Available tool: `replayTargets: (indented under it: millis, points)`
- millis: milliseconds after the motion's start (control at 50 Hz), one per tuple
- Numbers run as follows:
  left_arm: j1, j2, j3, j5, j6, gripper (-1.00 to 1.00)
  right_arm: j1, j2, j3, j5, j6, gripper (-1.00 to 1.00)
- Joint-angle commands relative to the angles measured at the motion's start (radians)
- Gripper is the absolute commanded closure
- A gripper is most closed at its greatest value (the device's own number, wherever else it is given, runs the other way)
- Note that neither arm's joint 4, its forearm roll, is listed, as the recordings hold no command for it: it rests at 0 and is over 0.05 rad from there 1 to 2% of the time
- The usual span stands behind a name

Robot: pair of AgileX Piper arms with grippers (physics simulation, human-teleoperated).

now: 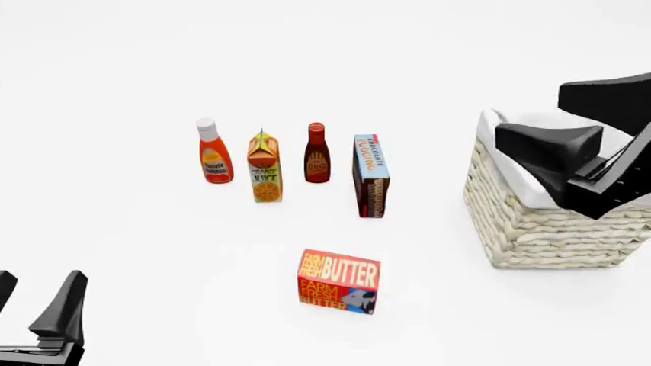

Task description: Pick the butter and place it in the basket.

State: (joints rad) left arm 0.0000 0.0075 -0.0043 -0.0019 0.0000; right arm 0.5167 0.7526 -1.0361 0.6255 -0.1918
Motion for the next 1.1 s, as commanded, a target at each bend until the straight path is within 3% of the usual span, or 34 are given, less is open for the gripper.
replayTargets:
  millis: [20,320,500,780,1100]
  points:
    - [0.000,0.000,0.000,0.000,0.000,-1.00,0.042,0.061,-0.070,0.041,-0.042,-1.00]
    - [0.000,0.000,0.000,0.000,0.000,-1.00,0.104,0.060,-0.058,0.090,-0.091,-1.00]
    - [0.000,0.000,0.000,0.000,0.000,-1.00,0.124,0.073,-0.065,0.104,-0.093,-1.00]
    - [0.000,0.000,0.000,0.000,0.000,-1.00,0.180,0.171,-0.145,0.140,-0.088,-1.00]
    - [0.000,0.000,0.000,0.000,0.000,-1.00,0.191,0.277,-0.215,0.153,-0.142,-1.00]
